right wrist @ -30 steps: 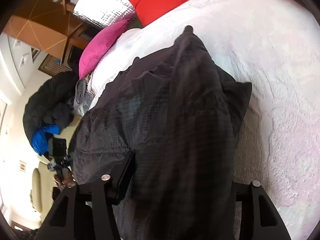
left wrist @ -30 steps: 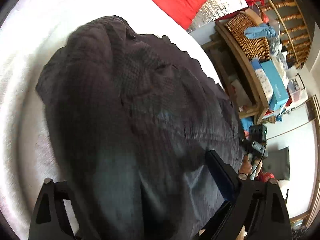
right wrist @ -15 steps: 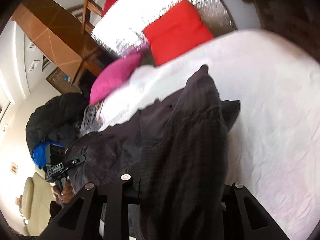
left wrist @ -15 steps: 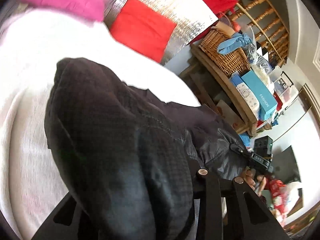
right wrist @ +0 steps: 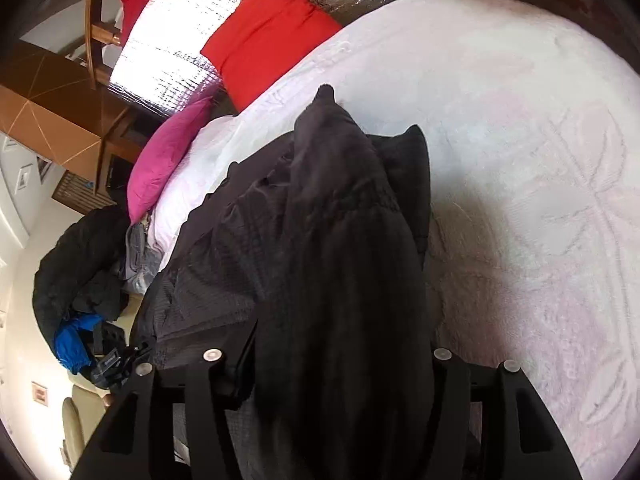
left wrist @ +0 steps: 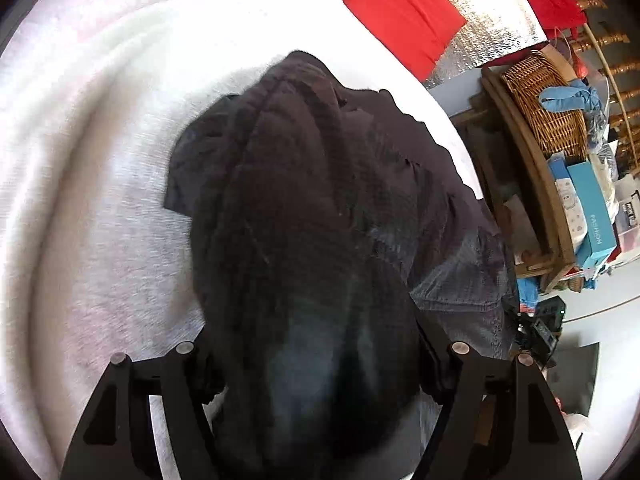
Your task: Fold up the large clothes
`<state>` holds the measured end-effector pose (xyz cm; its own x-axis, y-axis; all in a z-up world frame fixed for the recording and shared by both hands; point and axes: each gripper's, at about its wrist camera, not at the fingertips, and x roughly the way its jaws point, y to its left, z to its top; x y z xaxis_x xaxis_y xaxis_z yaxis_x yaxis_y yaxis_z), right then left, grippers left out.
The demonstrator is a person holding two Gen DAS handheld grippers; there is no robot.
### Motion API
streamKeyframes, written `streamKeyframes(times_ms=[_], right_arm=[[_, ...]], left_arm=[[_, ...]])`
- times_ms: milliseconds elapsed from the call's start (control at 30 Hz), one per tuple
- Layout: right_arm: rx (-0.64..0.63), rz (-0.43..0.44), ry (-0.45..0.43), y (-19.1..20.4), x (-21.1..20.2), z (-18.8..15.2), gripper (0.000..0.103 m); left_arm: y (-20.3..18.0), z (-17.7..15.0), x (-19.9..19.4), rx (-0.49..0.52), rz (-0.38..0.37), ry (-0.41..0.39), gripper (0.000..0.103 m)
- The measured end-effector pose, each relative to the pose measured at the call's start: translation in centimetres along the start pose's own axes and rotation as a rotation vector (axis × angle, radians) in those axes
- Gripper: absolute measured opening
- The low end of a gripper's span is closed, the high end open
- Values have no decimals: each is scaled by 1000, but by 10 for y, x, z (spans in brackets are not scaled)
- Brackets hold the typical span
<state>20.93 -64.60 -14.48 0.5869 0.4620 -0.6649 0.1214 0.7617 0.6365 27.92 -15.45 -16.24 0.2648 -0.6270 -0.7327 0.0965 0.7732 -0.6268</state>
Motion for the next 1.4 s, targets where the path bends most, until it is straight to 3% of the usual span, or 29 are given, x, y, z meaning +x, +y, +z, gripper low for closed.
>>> streamKeyframes(times_ms=[133,200,333,500,633,800,833,900,1000,1167,1233,1300,1400], right_arm=[[8,-37,-35,5,-25,-3,65],[-2,-34,-70,8,-42,-5,75],[-39,-90,-208,21,-77,-12,75],[-218,-141,-386,66,-94,-19,75],[-291,-237,-360,102,-54,-6,73],[-238,-365,-261,90,5,14,74],[-199,-405,-199,79,23,18,74],[-180,-425,-156,70,36,19,74],[-209,-429,-183,78,26,15,74],[-288,-293,-295,111,-13,-5,73],[-343,-266,-310,131,-15,-13,69],[-354,-229,-266,144,-1,-15,51],[-374,-265,-194,152,29,-17,49]], left_arm=[[-2,-6,-35,40,50,-42,77],[-9,-9,-47,63,67,-77,78],[-15,-18,-81,111,178,-215,78],[-46,-17,-96,187,211,-387,79],[-71,3,-59,249,346,-405,80],[-43,23,-13,200,535,-244,80],[-38,25,-8,182,526,-220,80],[-31,26,-9,146,498,-201,81],[-36,22,-23,145,479,-237,81],[-72,1,-45,225,426,-370,82],[-81,-1,-43,219,432,-399,85],[-83,-2,-33,207,446,-380,86],[-82,-2,-16,208,558,-332,86]])
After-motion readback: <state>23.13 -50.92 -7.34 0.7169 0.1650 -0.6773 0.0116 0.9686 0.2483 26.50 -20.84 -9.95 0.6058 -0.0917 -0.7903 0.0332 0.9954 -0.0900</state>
